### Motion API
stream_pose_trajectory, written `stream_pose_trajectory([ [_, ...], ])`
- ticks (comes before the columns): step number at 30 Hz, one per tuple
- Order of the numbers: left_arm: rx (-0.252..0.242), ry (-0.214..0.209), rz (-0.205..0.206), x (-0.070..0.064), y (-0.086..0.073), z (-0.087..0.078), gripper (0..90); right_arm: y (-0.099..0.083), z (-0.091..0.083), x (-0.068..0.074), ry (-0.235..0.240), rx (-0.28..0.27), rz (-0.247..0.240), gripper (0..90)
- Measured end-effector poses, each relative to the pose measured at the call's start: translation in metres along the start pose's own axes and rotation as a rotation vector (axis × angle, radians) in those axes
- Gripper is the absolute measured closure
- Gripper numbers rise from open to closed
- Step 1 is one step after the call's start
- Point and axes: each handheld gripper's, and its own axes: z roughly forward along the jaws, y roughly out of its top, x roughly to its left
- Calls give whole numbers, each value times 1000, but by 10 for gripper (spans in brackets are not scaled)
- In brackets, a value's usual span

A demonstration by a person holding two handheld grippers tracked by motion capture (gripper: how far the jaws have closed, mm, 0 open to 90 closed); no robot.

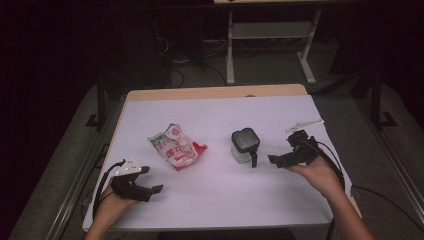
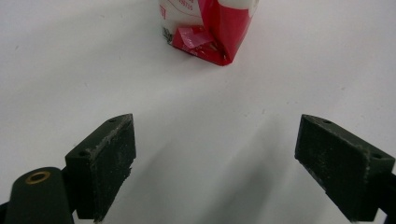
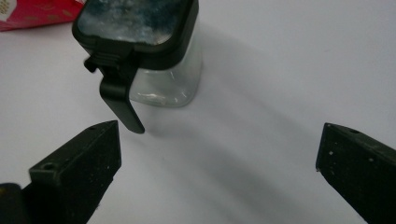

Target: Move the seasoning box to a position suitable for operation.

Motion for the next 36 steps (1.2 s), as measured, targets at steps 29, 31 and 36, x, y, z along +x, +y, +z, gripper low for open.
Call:
stream_pose_trajectory([
  [29, 4, -22, 0, -1, 0, 2, 120, 84, 23, 24, 31, 135, 26, 0],
  [31, 4, -23, -1, -1, 0, 2, 120, 88, 28, 27, 31, 154, 37, 0],
  [36, 12, -23, 7, -1, 0, 3, 120, 94, 39, 34, 29, 158, 29, 0],
])
